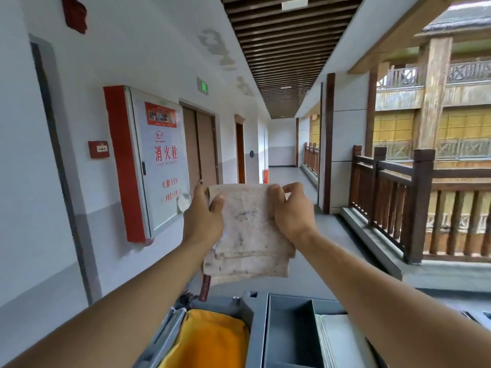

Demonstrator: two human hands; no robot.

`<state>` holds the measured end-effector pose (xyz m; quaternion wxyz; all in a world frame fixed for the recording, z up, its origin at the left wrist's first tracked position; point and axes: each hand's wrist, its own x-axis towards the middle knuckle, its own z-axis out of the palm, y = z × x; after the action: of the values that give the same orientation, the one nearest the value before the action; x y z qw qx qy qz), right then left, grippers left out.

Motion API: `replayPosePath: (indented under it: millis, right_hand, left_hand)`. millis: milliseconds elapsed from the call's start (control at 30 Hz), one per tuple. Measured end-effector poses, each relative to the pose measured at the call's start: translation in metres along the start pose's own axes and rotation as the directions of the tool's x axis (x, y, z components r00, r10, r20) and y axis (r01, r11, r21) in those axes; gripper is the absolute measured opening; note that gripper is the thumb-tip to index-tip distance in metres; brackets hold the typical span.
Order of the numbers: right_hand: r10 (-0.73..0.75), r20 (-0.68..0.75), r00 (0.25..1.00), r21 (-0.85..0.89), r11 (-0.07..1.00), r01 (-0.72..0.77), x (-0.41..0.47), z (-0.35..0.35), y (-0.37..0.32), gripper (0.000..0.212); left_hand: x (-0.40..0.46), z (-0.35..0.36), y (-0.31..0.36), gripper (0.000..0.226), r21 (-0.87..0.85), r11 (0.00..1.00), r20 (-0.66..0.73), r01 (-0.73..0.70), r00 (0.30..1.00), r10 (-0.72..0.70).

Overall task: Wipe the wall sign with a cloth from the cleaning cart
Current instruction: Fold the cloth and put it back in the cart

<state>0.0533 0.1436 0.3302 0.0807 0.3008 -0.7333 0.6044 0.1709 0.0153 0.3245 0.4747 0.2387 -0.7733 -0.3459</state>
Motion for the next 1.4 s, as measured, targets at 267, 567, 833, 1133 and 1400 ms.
replayPosePath:
  millis: [267,567,833,1133,1400]
  right_hand:
    - [0.262,-0.016,0.965,-0.163,0.951,-0.261,0.018,-0.011,0.088,0.039]
    - [0.556,0.01,0.831,-0.312,0.791,-0.525,0.008,0.012,0.196,0.033]
    - [0.541,0.052,0.84,-0.512,0.736,-0.442,-0.024,0.032,0.313,0.022]
    - [0.465,0.072,0.882,-0.674,0.675,-0.3,-0.031,0.051,0.367,0.009]
    - [0.405,0.201,0.892,-0.749,0.651,-0.126,-0.03,0.066,0.359,0.02]
  left_hand:
    - [0.001,0.092,-0.048,0.017,-0.044,0.992,0.152,0.119,0.982,-0.111]
    - [-0.017,0.188,-0.151,0.031,-0.035,0.884,0.345,0.467,0.836,-0.428]
    - [-0.069,0.247,-0.218,0.021,0.153,0.89,0.455,0.43,0.769,-0.45]
    - [-0.099,0.288,-0.249,0.02,0.434,0.9,0.435,0.039,0.866,-0.248]
    - [-0.114,0.304,-0.268,0.028,0.496,0.867,0.406,-0.044,0.894,-0.187]
